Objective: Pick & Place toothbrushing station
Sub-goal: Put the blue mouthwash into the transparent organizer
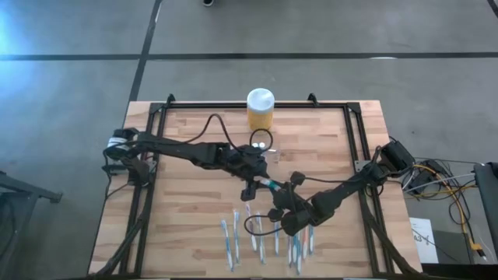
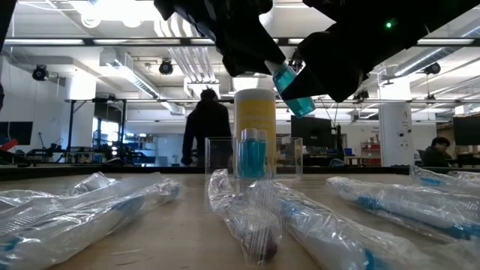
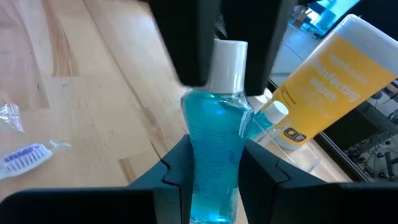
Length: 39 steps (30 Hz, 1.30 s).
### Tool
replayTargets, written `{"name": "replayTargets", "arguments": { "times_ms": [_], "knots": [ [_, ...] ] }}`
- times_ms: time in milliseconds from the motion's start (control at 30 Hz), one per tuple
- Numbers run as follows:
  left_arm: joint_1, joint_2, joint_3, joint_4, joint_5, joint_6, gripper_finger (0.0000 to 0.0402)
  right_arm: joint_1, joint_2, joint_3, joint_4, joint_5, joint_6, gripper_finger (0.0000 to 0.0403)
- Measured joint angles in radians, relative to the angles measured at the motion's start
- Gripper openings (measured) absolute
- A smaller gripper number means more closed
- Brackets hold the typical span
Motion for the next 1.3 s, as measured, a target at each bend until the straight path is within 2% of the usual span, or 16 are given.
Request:
{"name": "replayTargets", "arguments": {
  "times_ms": [233,433,767,867,1133,1300],
  "knots": [
    [-0.001,0.002,-0.001,-0.006,-0.002,-0.006,0.0157,0.000,0.000,0.000,0.000,-0.001,0.000,0.0089],
    [-0.002,0.002,-0.001,-0.007,-0.018,0.020,0.0103,0.000,0.000,0.000,0.001,-0.003,0.011,0.0089],
    [-0.008,0.002,-0.001,-0.009,-0.024,0.077,0.0100,0.000,0.000,0.000,0.000,-0.003,0.003,0.0096],
    [-0.011,0.002,-0.002,-0.015,-0.027,0.091,0.0100,0.001,0.000,0.000,-0.002,-0.019,-0.021,0.0122],
    [-0.013,-0.023,0.000,-0.023,-0.025,0.109,0.0100,0.009,0.000,0.000,-0.004,-0.025,-0.060,0.0227],
    [-0.008,-0.053,0.026,-0.128,-0.028,0.167,0.0100,0.013,0.000,0.000,-0.005,-0.025,-0.056,0.0260]
  ]
}}
